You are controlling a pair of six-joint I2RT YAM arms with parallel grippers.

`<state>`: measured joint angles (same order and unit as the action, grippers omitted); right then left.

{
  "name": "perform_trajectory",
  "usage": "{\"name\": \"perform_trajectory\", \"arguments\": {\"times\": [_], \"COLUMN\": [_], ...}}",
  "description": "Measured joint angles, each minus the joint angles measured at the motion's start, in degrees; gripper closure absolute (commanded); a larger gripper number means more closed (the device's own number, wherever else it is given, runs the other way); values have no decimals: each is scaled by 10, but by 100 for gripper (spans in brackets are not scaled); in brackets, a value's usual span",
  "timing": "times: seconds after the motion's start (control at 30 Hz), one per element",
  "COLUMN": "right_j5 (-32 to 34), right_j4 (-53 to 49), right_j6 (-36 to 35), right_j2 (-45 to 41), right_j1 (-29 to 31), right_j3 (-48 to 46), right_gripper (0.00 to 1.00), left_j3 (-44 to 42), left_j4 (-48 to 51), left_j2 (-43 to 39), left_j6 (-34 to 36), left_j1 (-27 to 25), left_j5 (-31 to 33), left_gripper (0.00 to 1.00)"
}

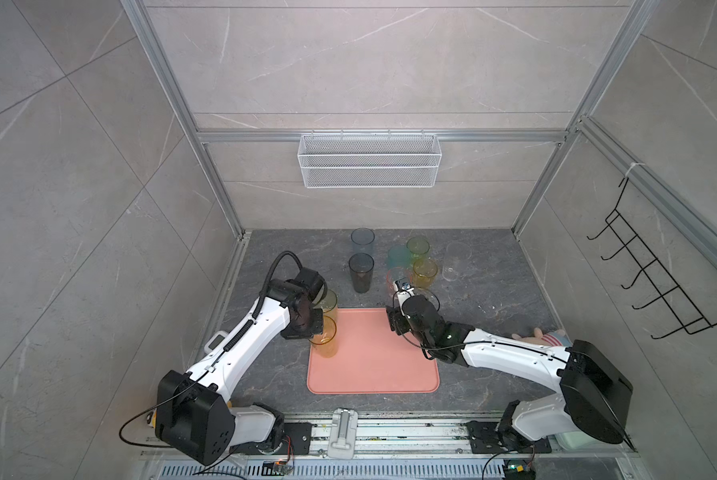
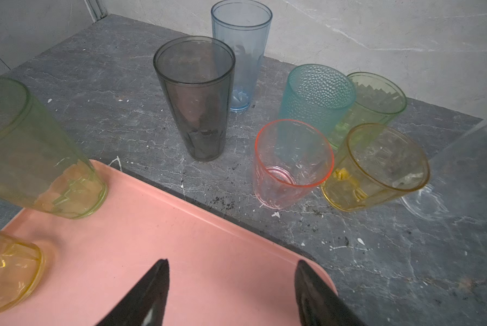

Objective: Place the glasses into the tray
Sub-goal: 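Lower the amber cup onto the tray beside the green cup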

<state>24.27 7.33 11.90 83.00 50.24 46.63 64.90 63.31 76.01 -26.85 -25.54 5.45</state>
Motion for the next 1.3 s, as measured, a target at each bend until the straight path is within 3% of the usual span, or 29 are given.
{"name": "perform_trajectory", "arguments": {"times": [1.3], "right_j5": [0], "right_j4": [-2], "right_j6": [0], "right_j2": [0], "right_j1": [0], "right_j3": [0], "right_gripper": [29], "left_j3": [3], "left_j4": [-5], "left_j2": [24], "left_j6": [-13], "left_j1": [-3], "left_j5": [32], "left_gripper": [100]}}
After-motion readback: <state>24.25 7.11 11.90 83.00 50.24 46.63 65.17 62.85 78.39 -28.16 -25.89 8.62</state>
